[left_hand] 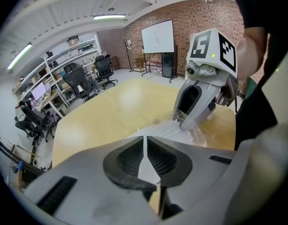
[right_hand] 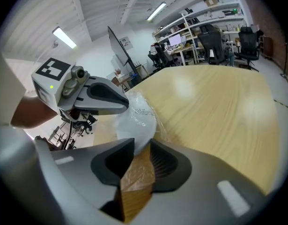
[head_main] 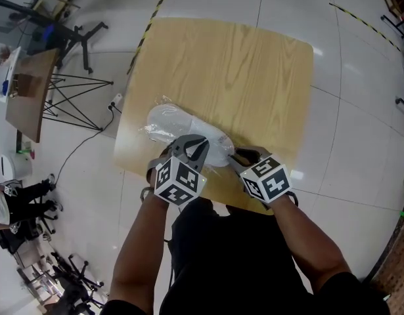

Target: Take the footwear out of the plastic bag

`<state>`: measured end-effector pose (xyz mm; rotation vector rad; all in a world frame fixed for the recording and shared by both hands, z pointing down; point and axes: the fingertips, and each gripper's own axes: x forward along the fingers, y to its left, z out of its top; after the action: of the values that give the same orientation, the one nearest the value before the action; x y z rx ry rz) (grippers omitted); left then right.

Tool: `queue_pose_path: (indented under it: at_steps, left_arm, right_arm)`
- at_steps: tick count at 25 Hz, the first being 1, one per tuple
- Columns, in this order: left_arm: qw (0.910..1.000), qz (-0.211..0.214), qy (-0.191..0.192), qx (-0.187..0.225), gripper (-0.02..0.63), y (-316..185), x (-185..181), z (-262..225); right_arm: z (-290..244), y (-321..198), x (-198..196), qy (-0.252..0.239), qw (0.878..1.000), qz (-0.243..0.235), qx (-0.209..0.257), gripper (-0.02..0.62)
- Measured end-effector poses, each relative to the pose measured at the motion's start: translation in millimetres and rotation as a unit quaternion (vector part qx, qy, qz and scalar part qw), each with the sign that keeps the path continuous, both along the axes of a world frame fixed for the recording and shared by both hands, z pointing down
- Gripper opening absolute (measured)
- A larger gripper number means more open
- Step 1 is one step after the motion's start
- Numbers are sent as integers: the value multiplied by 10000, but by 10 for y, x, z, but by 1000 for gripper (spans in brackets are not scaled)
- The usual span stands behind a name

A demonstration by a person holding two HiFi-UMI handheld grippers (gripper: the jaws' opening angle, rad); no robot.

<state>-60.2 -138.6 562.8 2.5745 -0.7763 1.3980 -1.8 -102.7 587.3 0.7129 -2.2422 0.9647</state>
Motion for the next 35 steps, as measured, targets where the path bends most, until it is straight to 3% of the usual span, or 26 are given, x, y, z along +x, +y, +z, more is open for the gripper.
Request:
queue_pose_path:
  at_steps: [11, 20, 21, 23, 25, 28, 35]
  left_arm:
    - [9998, -66, -187, -81, 32, -8, -96, 96]
    - [9992, -166, -329, -132, 35, -27, -243, 160]
    - [9991, -199, -345, -122, 35, -23, -261, 162]
    - [9985, -318, -443, -75, 32, -22, -338, 171]
    - [9977, -486, -478, -41, 29, -25, -440, 158]
    - [9976, -637, -278, -56, 29, -6, -509, 98]
    - [9979, -590, -261, -30, 28, 57, -510, 84]
  right_arm:
    - [-18, 131, 353, -10, 10000, 79, -60, 92]
    - [-53, 149, 377, -108, 9999, 12, -15, 84]
    - [-53, 153, 385, -85, 10000, -17, 5, 80]
    - [-41, 160, 422, 32, 9999, -83, 85, 2]
    - [-38, 165, 449, 77, 9998, -138, 158, 2]
    - [-95, 170, 379, -255, 9995, -145, 128, 2]
    - [1, 84, 118, -63, 9999, -127, 4, 131]
